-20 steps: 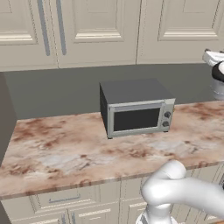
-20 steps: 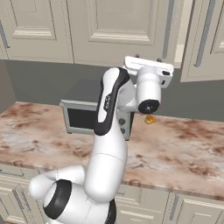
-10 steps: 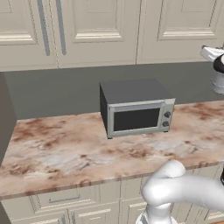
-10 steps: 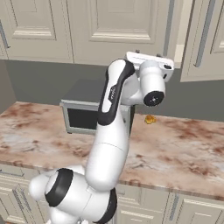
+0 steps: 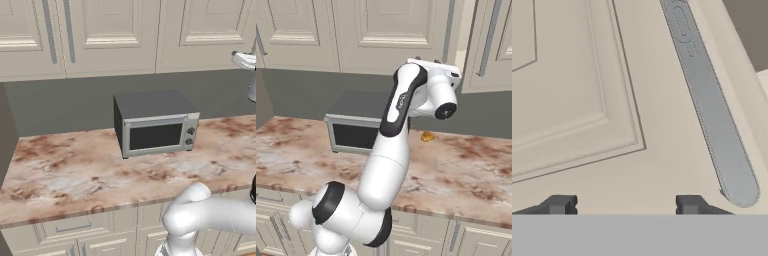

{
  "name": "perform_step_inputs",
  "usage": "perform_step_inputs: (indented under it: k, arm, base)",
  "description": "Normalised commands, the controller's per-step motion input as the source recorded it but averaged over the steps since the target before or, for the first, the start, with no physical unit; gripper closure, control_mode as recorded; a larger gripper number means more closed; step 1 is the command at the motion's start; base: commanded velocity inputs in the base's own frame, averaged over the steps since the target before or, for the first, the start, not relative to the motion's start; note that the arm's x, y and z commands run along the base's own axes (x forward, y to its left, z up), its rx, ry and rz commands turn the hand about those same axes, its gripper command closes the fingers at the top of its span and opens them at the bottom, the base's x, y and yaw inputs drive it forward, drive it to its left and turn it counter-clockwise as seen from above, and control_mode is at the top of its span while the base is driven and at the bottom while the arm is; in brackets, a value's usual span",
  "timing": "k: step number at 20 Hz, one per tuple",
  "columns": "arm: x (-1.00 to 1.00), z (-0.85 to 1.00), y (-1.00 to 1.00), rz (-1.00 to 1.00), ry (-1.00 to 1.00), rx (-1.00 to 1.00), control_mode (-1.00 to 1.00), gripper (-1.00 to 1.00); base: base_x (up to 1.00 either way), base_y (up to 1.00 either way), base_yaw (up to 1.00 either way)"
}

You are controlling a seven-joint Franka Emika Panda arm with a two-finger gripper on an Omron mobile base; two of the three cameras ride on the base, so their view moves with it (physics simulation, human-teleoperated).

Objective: Close all open cabinet doors.

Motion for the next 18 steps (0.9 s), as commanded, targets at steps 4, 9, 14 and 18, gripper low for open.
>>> perform_step_inputs:
  k: [4,9,14,18]
  arm:
    - [0.32,-0.06,0.00,0.08,0.01,0.00,-1.00,-1.00]
    - [0.00,-0.02,0.00,0.03,0.05,-0.01,-1.00,-1.00]
    - [-0.80,0.00,0.00,-0.01,0.00,-0.08,-1.00,-1.00]
    - [-0.72,0.00,0.03,-0.02,0.00,-0.09,-1.00,-1.00]
  base:
    - [0.00,0.00,0.00]
    - [0.00,0.00,0.00]
    - [0.00,0.00,0.00]
    - [0.00,0.00,0.00]
